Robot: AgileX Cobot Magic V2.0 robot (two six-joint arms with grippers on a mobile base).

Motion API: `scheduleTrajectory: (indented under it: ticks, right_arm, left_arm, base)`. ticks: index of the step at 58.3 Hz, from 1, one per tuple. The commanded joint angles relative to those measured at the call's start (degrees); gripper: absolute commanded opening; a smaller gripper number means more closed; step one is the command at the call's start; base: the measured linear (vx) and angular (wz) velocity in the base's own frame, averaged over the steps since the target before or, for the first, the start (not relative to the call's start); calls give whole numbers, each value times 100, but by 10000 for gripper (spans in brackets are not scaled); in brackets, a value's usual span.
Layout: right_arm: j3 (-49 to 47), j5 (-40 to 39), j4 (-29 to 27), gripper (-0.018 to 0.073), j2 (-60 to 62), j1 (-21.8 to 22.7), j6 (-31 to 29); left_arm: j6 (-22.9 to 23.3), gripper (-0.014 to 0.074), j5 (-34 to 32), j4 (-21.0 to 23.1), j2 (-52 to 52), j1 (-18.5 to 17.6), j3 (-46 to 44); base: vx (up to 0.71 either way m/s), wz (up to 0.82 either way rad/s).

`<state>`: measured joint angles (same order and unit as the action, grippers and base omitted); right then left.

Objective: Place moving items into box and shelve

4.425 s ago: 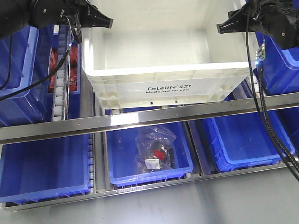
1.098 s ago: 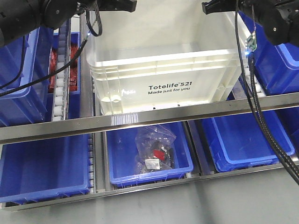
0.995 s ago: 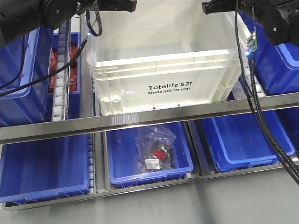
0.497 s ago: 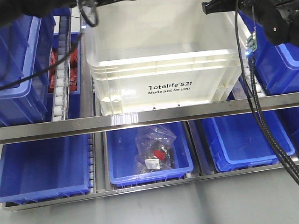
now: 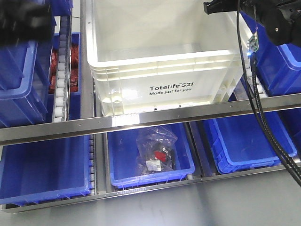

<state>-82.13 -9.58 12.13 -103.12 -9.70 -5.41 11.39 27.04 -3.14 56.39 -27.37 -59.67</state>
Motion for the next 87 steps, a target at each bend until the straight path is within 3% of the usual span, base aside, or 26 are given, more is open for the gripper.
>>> scheduleTrajectory:
  ticks: [1,11,17,24,33,44,54,62,70,87]
  right_arm:
    - [-194,-455,-6,-8,310,34,-23]
    - [-194,-455,-6,-8,310,34,-23]
    - [-194,-455,-6,-8,310,34,-23]
    - [-194,-455,-6,-8,310,34,-23]
    - [-194,-455,-6,-8,310,34,-23]
    - [-194,-455,-6,-8,310,34,-23]
    - [-194,-455,-6,-8,310,34,-23]
    - [-194,-455,-6,-8,310,34,-23]
    - [-194,-457,-6,-8,310,34,-23]
    - [-194,-457,-6,-8,310,34,-23]
  left_arm:
    - [18,-7,-482,248,-549,15,506]
    - [-18,-7,-1266,314,-1779,424,1898]
    - [-389,-7,-1748,314,-2634,737,2668]
    - [-950,-7,-1872,314,-3707,1063,3533]
    - [-1033,-7,-1886,358,-4819,1505,4513]
    - [-1033,-7,-2394,831,-5397,2541,5369]
    - [-1139,-7,-2815,915,-5608,3144,5760]
    - [-1410,-7,-2768,915,-5803,3196,6004]
    - [-1172,-7,-2704,945,-5801,3190,6314]
    - [-1350,-7,-2218,939,-5795,3190,6308]
  base:
    - [0,0]
    - [0,0]
    - [0,0]
    - [0,0]
    - [0,0]
    - [0,0]
    - [0,0]
    - [0,0]
    - [0,0]
    - [0,0]
